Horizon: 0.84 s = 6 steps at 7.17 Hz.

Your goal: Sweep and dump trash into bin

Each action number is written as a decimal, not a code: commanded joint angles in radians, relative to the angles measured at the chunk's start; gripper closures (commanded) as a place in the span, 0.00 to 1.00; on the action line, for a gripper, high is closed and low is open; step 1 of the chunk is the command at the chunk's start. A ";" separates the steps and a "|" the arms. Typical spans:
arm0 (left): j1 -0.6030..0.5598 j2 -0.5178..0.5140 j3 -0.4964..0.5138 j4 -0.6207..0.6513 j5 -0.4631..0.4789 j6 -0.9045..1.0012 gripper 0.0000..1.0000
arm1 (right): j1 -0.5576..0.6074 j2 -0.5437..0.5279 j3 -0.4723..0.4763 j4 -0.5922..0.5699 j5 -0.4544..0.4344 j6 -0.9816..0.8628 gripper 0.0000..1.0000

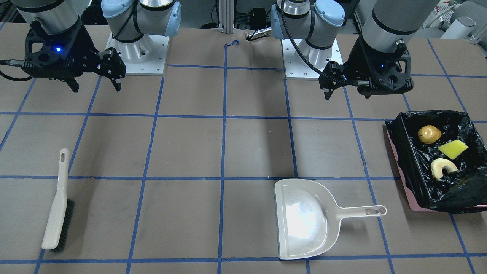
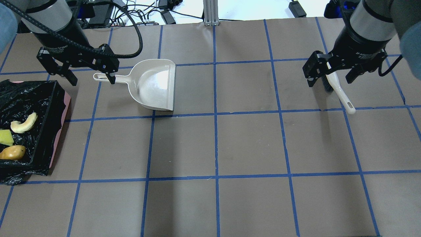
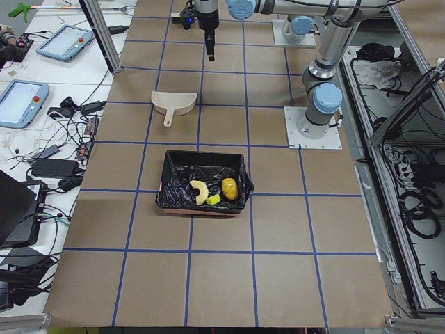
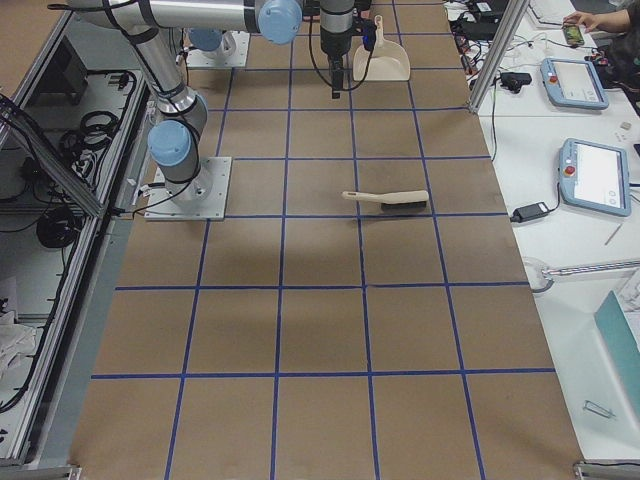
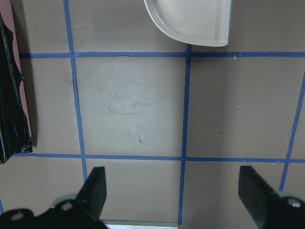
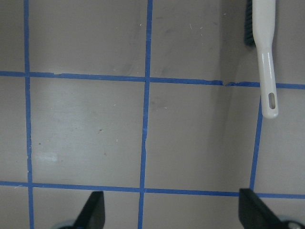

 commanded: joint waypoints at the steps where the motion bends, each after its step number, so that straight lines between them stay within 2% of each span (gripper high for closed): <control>1: -0.011 -0.007 -0.002 -0.001 -0.003 -0.032 0.00 | 0.001 -0.002 0.000 0.003 0.010 -0.001 0.00; 4: -0.018 -0.021 -0.005 0.005 -0.008 -0.013 0.00 | 0.001 -0.011 -0.008 0.015 -0.007 -0.006 0.00; 5: -0.018 -0.026 -0.007 0.008 -0.051 -0.020 0.00 | 0.001 -0.011 -0.008 0.017 -0.007 -0.006 0.00; 6: -0.018 -0.029 -0.007 0.011 -0.054 -0.026 0.00 | 0.001 -0.010 -0.008 0.010 -0.002 -0.003 0.00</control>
